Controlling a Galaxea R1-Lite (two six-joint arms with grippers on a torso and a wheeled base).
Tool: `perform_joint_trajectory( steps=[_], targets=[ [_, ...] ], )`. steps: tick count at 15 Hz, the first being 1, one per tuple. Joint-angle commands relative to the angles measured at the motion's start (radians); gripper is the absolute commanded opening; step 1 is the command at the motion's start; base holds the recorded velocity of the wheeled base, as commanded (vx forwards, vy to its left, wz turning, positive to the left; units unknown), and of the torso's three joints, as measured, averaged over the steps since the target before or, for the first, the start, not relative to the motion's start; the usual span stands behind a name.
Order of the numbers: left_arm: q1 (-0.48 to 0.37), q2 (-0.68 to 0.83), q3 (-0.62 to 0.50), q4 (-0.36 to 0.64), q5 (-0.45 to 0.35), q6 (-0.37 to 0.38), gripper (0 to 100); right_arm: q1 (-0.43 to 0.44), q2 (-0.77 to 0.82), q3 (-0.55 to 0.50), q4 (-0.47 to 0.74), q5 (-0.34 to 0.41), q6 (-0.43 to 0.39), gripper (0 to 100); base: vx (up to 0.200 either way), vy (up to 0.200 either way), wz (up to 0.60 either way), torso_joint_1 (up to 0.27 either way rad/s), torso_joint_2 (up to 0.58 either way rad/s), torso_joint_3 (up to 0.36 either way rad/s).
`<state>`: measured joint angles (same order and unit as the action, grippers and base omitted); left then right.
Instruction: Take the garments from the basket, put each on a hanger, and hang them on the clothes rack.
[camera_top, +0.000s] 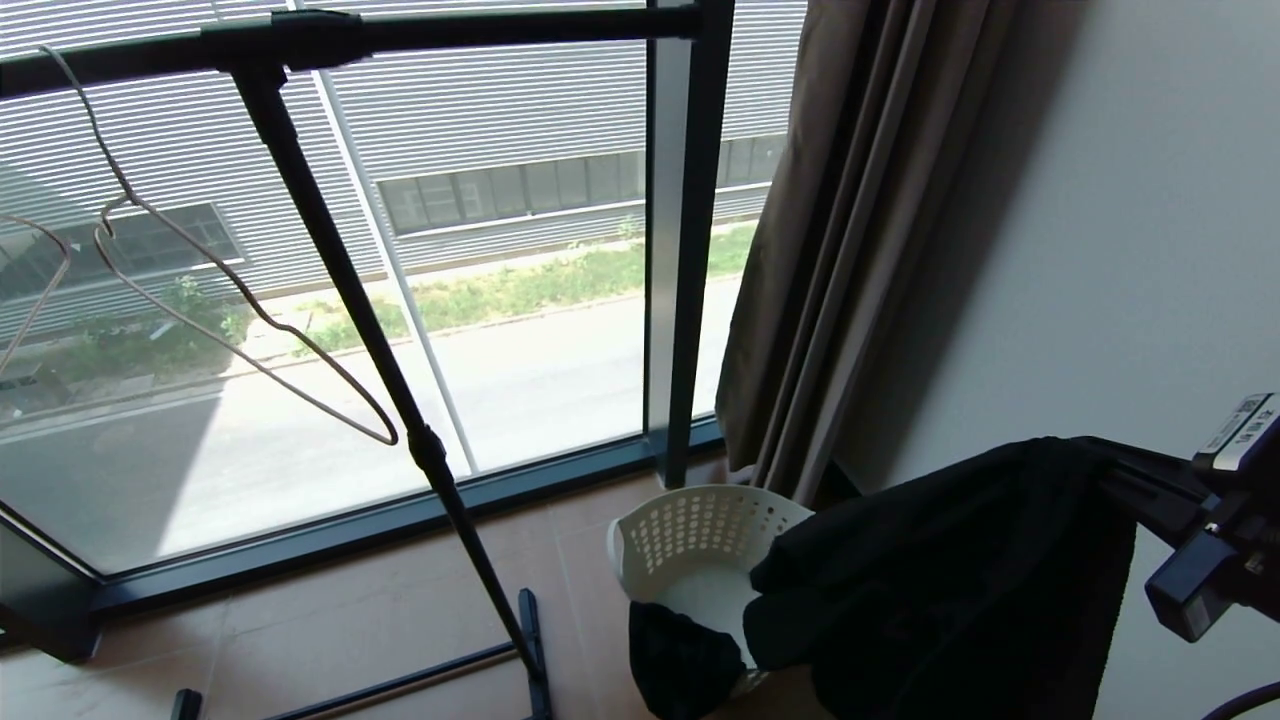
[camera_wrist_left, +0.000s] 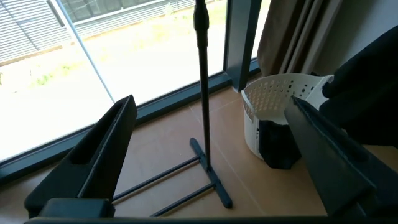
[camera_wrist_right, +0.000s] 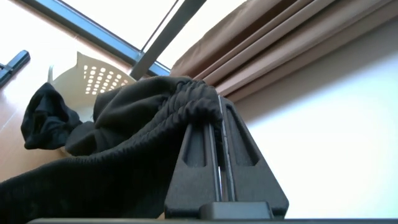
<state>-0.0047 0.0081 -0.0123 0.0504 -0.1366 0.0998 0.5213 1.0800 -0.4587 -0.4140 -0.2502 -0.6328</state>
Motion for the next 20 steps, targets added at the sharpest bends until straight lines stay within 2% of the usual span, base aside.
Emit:
perform_joint_trajectory(
  steps=[1,9,14,20],
  targets=[
    [0.000,0.001,0.000,0.000,0.000,0.000,100,0.000,0.003,0.002,0.000,0.000,0.001,0,0.000,0.000,0.00,0.198,-0.53,-0.149],
    [0.000,0.001,0.000,0.000,0.002,0.000,100,0.000,0.005,0.003,0.001,0.002,-0.001,0,0.000,0.000,0.00,0.224,-0.58,-0.150],
    [0.000,0.001,0.000,0.000,0.003,0.000,100,0.000,0.005,0.006,0.000,0.003,-0.001,0,0.000,0.000,0.00,0.174,-0.41,-0.107],
    [0.000,0.001,0.002,-0.001,0.000,0.003,100,0.000,0.000,0.011,-0.002,0.003,-0.002,0,0.000,0.000,0.00,0.020,-0.04,-0.016]
  ],
)
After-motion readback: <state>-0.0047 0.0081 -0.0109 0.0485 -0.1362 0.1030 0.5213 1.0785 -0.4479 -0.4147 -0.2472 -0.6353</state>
